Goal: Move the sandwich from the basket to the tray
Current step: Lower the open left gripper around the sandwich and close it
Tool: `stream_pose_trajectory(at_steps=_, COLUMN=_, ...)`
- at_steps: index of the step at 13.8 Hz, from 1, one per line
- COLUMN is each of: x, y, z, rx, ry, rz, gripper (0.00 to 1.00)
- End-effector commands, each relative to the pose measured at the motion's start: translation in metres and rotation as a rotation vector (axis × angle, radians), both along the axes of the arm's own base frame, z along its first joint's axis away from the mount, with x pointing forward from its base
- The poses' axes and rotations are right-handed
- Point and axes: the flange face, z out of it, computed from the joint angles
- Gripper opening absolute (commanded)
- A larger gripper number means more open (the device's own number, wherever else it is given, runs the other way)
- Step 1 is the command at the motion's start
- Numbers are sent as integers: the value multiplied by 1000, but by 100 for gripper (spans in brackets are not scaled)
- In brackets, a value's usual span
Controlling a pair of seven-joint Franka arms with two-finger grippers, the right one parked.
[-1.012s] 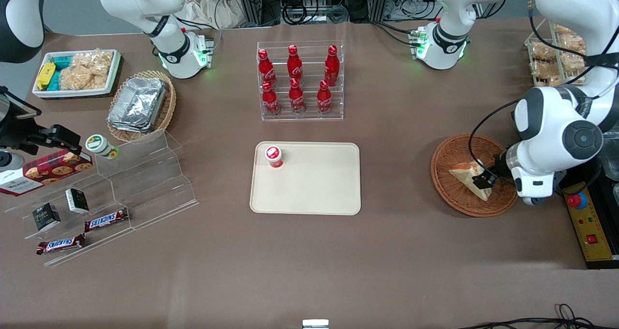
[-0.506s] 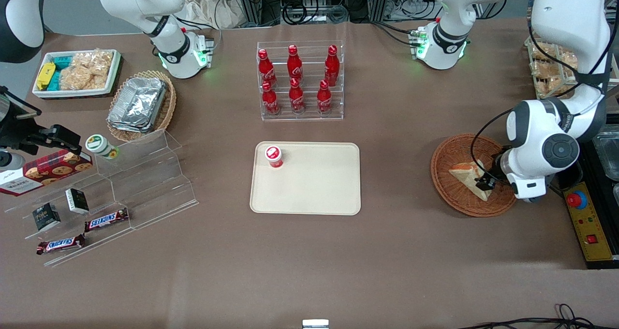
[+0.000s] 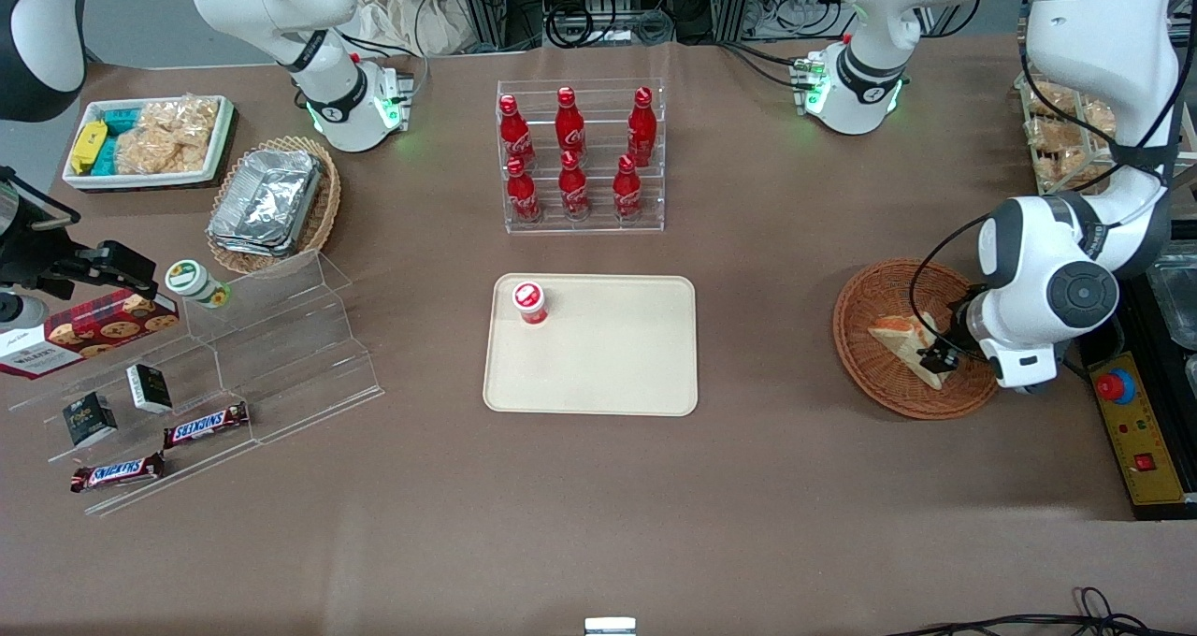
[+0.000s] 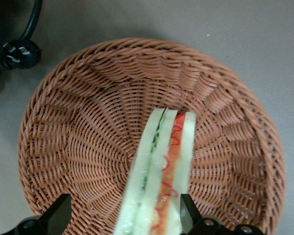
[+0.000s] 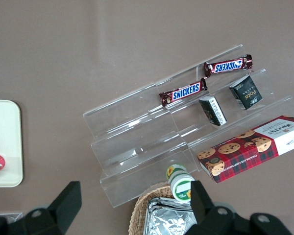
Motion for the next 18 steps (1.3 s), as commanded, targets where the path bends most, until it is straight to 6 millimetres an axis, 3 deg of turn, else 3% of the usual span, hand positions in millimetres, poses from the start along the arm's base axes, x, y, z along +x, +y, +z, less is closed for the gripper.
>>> stream_pose_trajectory(at_steps=1, x=7, y=-8, z=11, rx=25, ry=1, rz=22, gripper=100)
stream_pose_trajectory(at_steps=4, x=5, y=-12, z=3, rx=24, ry=9, rz=13, gripper=100)
stream_pose_trajectory(at_steps=6, x=3, y=-24, z=-18, rx=22, ry=27, rz=-8, gripper=100)
stream_pose_trajectory(at_steps=9, x=-6, y=-25, z=-40, rx=18, ry=37, rz=-14, gripper=100)
stream_pose_trajectory(at_steps=10, x=-4, y=-25, z=-39, rx=15, ry=22, rz=-15, gripper=81)
stream_pose_trajectory(at_steps=11, x=-3, y=-25, z=-35, rx=15, ry=16, rz=-18, gripper=25)
stream_pose_trajectory(at_steps=12, x=0, y=-25, z=-30, rx=15, ry=9, rz=-19, gripper=0)
stream_pose_trajectory(at_steps=15, x=3, y=-21, z=-16, rx=33, ry=8, rz=-75, gripper=0)
stream_pose_trajectory(at_steps=18, x=14, y=-16, z=36, rx=21, ry=70, rz=-203, gripper=0)
